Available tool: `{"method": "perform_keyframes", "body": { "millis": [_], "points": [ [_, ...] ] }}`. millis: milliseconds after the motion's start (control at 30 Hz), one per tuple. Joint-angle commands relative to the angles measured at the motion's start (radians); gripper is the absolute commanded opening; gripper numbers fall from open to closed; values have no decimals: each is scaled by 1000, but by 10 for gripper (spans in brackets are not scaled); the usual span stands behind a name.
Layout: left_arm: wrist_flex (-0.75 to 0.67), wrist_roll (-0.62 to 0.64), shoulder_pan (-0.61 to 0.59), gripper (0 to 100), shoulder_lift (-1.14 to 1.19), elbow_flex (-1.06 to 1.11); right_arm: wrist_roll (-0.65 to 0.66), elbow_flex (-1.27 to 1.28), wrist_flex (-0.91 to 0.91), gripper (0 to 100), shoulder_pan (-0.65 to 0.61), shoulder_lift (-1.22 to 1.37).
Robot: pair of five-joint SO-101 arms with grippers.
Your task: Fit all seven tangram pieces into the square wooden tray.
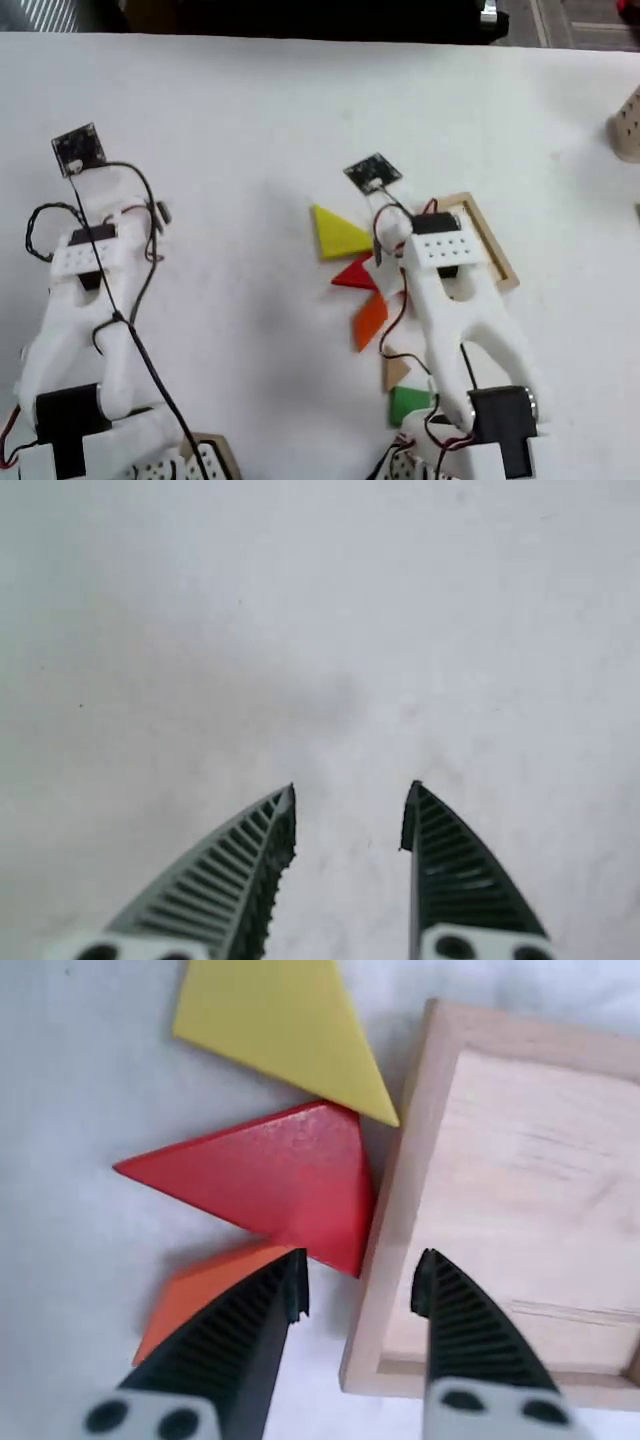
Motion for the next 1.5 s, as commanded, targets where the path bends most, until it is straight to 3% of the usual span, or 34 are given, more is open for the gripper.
{"method": "perform_keyframes", "body": {
  "millis": [0, 167, 600, 667, 767, 967, 1267, 1467],
  "points": [
    [-21, -11, 18, 188, -7, -20, 49, 11, -84, 172, 50, -44],
    [-21, -11, 19, 188, -7, -20, 57, 31, -156, 173, 90, -28],
    [-21, -11, 19, 188, -7, -20, 48, -26, -185, 169, 42, 186],
    [-21, -12, 27, 188, -7, -20, 48, -32, -206, 141, 42, 234],
    [-21, -12, 36, 188, -7, -18, 46, -81, -179, 16, 48, 266],
    [-21, -12, 35, 188, -7, -18, -41, -104, -168, 16, 85, 260],
    [-21, -12, 35, 188, -7, -21, -126, -275, 41, 16, 53, 165],
    [-23, -12, 35, 188, -7, -21, -157, -370, 165, 16, -82, 105]
  ]
}}
